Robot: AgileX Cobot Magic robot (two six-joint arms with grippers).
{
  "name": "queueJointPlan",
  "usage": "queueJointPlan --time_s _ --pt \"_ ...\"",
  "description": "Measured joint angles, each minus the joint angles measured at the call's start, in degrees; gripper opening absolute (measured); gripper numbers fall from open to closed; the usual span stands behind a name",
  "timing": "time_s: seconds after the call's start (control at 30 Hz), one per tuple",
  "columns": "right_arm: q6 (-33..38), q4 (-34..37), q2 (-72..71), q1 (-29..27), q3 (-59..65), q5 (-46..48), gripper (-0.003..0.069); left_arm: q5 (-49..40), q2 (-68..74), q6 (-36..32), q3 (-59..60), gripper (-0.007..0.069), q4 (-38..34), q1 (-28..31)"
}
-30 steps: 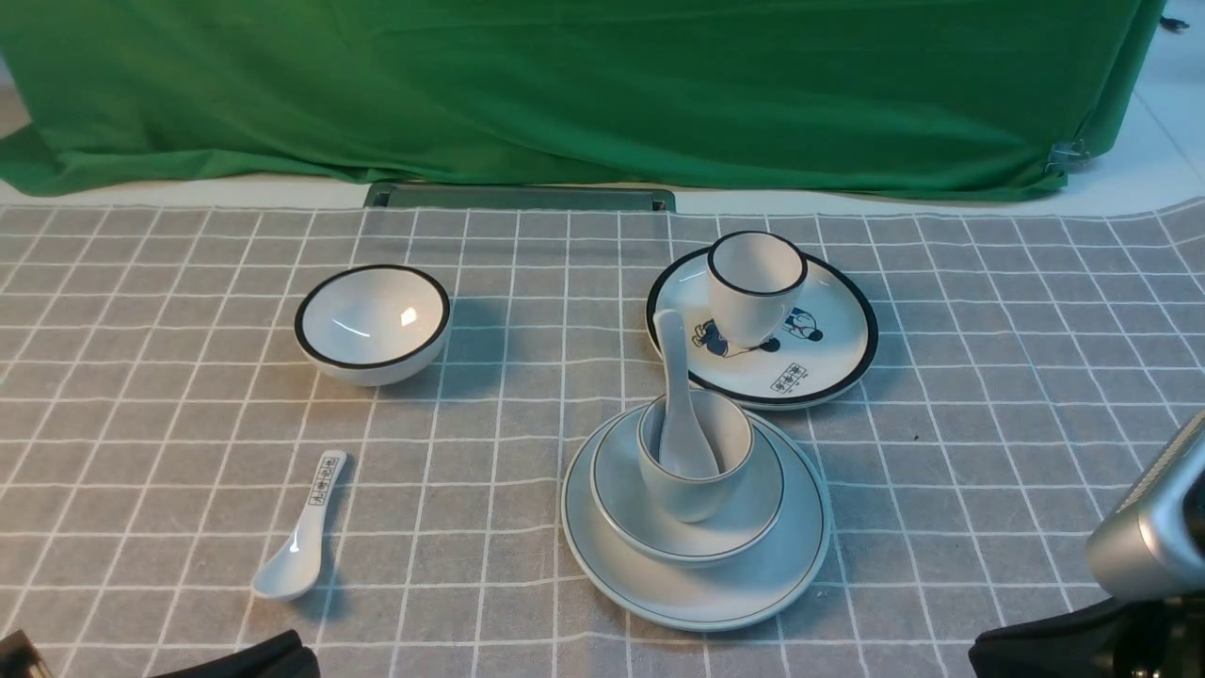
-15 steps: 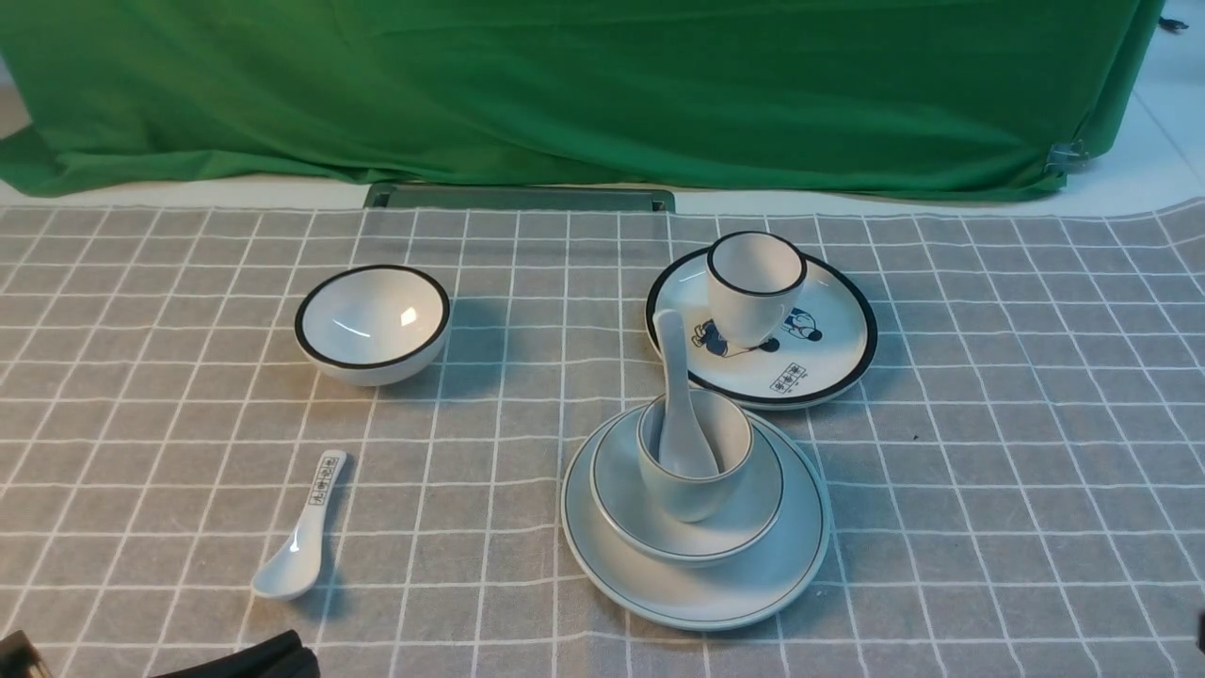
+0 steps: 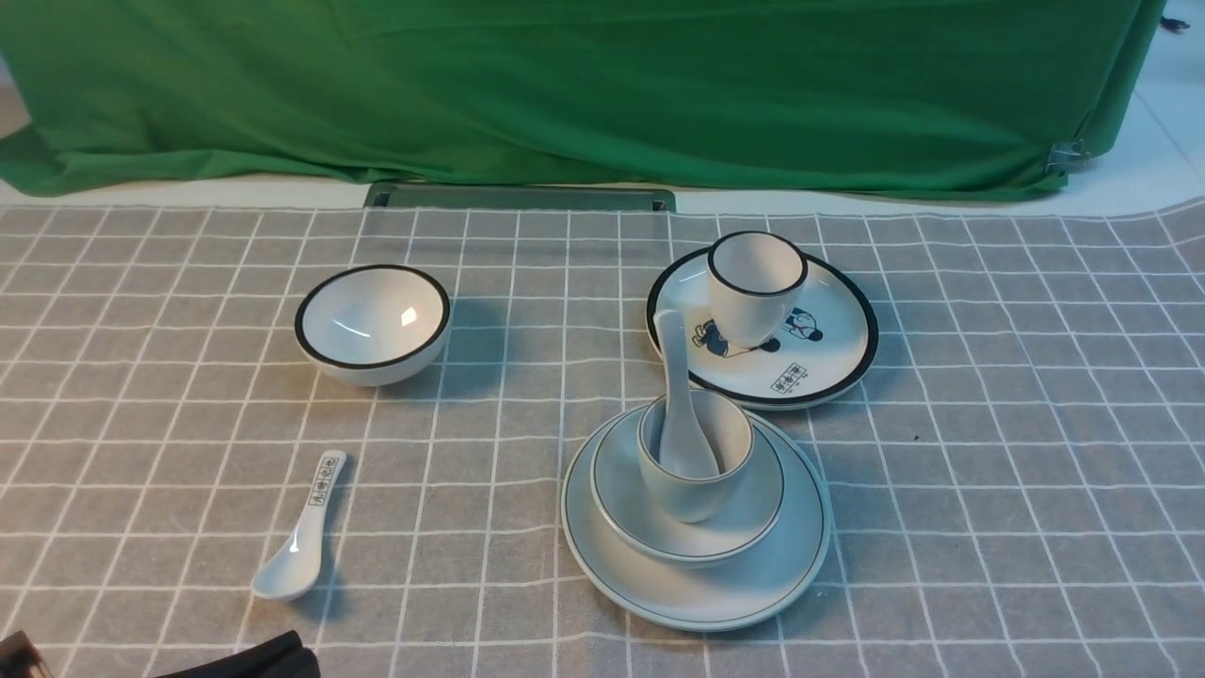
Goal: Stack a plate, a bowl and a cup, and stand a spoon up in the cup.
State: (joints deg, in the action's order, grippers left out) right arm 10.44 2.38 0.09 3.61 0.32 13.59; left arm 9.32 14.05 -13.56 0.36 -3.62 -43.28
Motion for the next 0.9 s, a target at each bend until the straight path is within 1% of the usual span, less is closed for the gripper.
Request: queueJointPlan --time_s 0.73,0.8,0.87,0.9 --pt "0.00 -0.04 0.00 0.00 0.00 0.00 0.0050 0.65 0.00 0.00 0.00 0.0013 0.06 0.00" --pt "0.00 -0.04 0.00 0.00 0.00 0.00 0.0054 1.70 -0.07 -0.14 0.00 0.0015 -0.09 1.28" --pt "0.00 -0.04 0.00 0.00 0.00 0.00 0.0060 3.05 -0.87 -0.06 0.00 0.0016 -1.25 4.69" --pt "0.00 -0.04 0.00 0.00 0.00 0.00 0.0064 3.51 -1.71 0.40 0.00 0.0016 -1.94 8.03"
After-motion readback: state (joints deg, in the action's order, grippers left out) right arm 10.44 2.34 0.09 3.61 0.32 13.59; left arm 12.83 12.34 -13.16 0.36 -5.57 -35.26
